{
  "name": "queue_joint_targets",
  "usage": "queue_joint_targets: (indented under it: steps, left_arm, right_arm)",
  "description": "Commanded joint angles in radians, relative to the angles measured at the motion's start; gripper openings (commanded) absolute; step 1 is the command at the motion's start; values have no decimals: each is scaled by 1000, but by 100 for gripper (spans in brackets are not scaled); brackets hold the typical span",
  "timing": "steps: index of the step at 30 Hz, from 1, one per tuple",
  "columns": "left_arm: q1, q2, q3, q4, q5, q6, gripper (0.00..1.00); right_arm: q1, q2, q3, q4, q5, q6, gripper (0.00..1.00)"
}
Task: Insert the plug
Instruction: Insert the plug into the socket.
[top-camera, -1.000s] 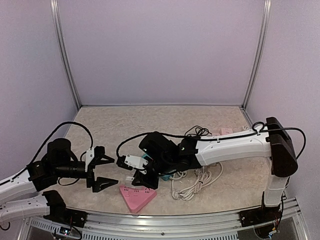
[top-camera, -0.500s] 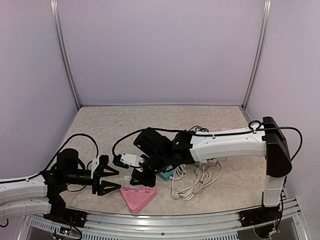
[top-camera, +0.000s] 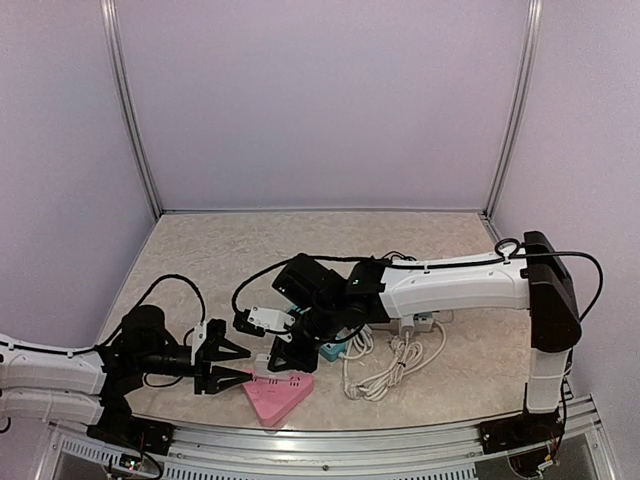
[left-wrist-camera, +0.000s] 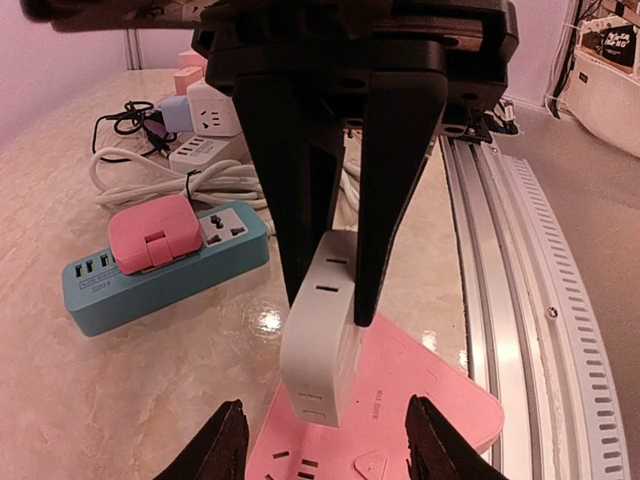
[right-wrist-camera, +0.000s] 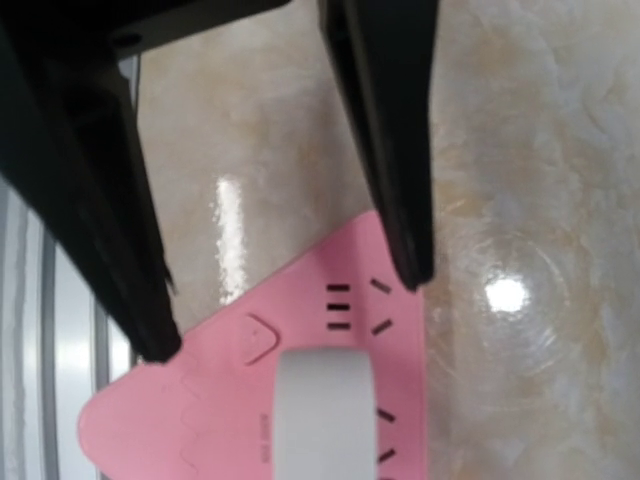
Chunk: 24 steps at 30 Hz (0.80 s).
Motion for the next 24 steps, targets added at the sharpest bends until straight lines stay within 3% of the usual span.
queue_joint_targets:
  steps: [1,13,24]
  left_arm:
    - [-37,51,2,85,-46,-21,52]
    - [-83,124,9,123,-144,-67,46]
    - [-84,122,4,133,-157,-62,44]
  right_arm:
    - [-14,13,-34,23,-51,-2,0]
    - [-31,9,-53,110,-95,15,0]
    - [-42,40,-4,20,-73,-15,0]
